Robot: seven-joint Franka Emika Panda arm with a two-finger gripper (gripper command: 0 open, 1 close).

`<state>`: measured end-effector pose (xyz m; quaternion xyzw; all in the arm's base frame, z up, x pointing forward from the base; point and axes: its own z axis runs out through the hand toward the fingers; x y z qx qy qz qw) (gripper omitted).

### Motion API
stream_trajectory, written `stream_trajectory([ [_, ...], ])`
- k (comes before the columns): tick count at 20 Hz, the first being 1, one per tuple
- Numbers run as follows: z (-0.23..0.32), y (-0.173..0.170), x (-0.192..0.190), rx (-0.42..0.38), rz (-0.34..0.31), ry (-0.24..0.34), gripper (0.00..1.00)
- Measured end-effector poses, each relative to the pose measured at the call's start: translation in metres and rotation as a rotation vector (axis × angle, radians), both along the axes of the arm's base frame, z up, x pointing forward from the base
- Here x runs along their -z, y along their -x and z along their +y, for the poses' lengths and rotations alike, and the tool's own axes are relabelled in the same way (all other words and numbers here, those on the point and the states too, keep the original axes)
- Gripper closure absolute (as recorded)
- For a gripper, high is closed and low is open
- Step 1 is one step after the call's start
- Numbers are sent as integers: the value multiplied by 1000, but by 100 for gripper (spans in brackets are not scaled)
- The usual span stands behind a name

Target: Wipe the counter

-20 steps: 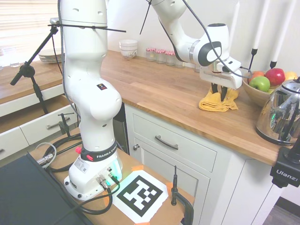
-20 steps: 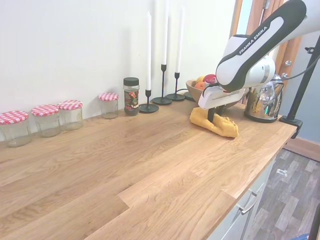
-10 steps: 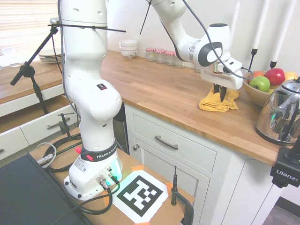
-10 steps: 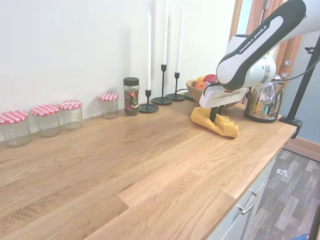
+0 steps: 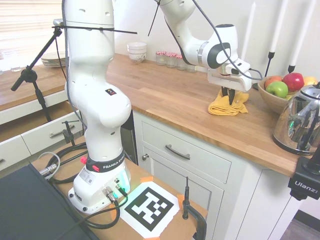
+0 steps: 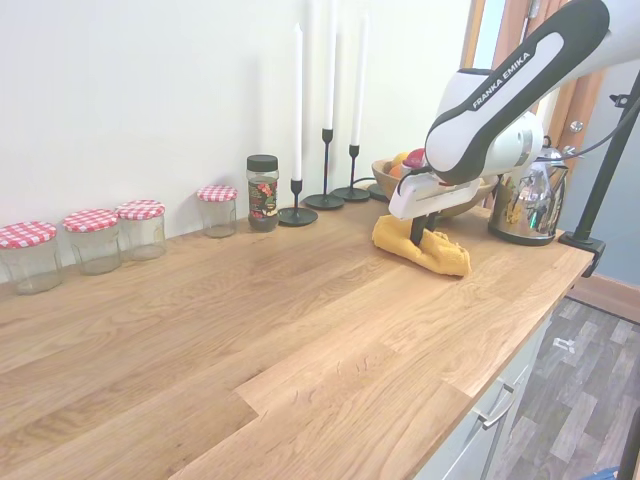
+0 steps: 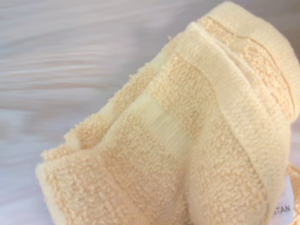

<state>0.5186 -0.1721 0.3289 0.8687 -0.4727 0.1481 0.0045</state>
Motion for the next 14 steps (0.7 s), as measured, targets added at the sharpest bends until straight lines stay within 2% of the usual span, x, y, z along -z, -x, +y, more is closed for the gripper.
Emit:
stream_trajectory([
  [7,84,-20,1,-85,1,39,100],
  [14,186,-24,4,-180,-3,75,100],
])
